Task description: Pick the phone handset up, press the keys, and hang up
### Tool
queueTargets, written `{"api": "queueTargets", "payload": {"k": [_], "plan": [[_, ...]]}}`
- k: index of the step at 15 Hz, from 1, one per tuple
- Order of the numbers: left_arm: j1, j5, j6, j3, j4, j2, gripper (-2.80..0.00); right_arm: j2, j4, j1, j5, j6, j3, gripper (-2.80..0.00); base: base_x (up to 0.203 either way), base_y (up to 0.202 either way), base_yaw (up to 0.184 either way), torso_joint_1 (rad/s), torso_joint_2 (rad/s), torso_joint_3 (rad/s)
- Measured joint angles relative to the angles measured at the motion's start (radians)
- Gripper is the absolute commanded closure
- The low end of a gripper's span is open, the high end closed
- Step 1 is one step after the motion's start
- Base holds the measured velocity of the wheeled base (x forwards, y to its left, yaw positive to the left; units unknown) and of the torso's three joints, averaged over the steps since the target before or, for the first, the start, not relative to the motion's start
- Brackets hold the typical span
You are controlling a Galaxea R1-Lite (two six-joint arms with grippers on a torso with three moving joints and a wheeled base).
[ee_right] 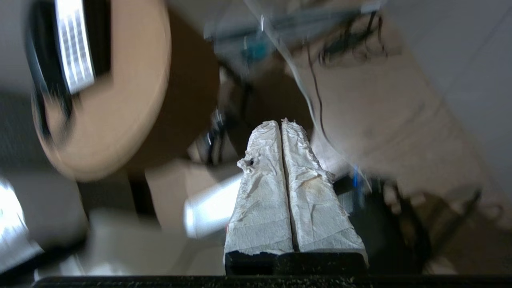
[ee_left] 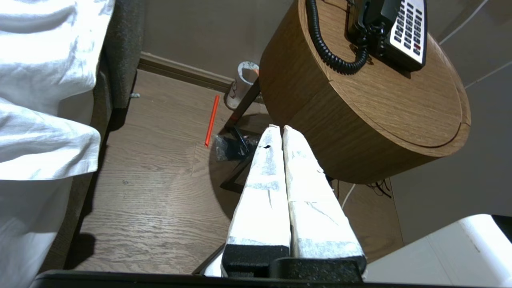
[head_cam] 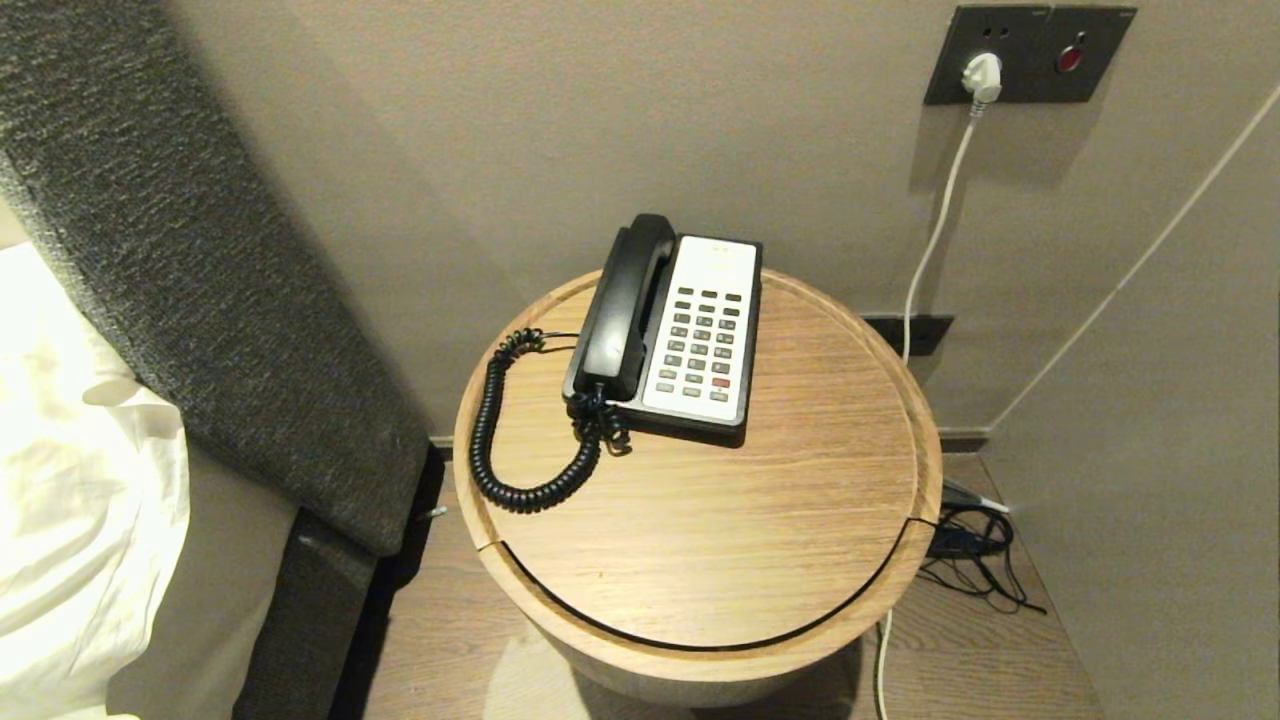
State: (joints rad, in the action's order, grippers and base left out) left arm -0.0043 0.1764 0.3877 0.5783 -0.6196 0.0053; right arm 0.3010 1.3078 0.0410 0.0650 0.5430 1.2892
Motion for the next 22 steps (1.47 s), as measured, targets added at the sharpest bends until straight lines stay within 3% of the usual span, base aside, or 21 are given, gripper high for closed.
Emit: {"api": "queueTargets", "payload": {"k": [2, 5, 9, 11, 15, 17, 19, 20, 22], "plan": [[0.001, -0.001, -0.003, -0.010, 0.001, -0.002, 0.00, -0.091, 0.032, -0.039, -0.067, -0.050, -0.051, 0.00, 0.000, 0.000, 0.000, 0.000, 0.00, 0.000], [0.001, 0.005, -0.020, -0.039, 0.004, -0.004, 0.00, -0.206, -0.013, -0.047, -0.076, -0.152, -0.157, 0.00, 0.000, 0.000, 0.000, 0.000, 0.00, 0.000], [0.001, -0.001, -0.138, -0.169, 0.077, -0.004, 0.00, -0.259, -0.091, -0.047, -0.085, -0.174, -0.321, 0.00, 0.000, 0.000, 0.000, 0.000, 0.00, 0.000], [0.001, -0.018, -0.194, -0.287, 0.224, -0.004, 0.00, -0.266, -0.252, -0.047, -0.085, -0.200, -0.480, 0.00, 0.000, 0.000, 0.000, 0.000, 0.00, 0.000], [0.000, -0.123, -0.317, -0.520, 0.583, -0.004, 0.00, -0.270, -0.748, -0.047, -0.086, -0.319, -0.903, 0.00, 0.000, 0.000, 0.000, 0.000, 0.00, 0.000], [0.001, -0.175, -0.346, -0.547, 0.621, -0.004, 0.00, -0.270, -1.004, -0.047, -0.081, -0.381, -1.101, 0.00, 0.000, 0.000, 0.000, 0.000, 0.00, 0.000], [0.001, -0.182, -0.401, -0.557, 0.617, -0.004, 0.00, -0.270, -1.243, -0.047, -0.076, -0.490, -1.236, 0.00, 0.000, 0.000, 0.000, 0.000, 0.00, 0.000], [0.001, -0.183, -0.405, -0.558, 0.597, -0.004, 0.00, -0.271, -1.316, -0.047, -0.073, -0.534, -1.261, 0.00, 0.000, 0.000, 0.000, 0.000, 0.00, 0.000], [0.001, -0.180, -0.417, -0.556, 0.567, -0.004, 0.00, -0.271, -1.307, -0.047, -0.072, -0.566, -1.283, 0.00, 0.000, 0.000, 0.000, 0.000, 0.00, 0.000]]}}
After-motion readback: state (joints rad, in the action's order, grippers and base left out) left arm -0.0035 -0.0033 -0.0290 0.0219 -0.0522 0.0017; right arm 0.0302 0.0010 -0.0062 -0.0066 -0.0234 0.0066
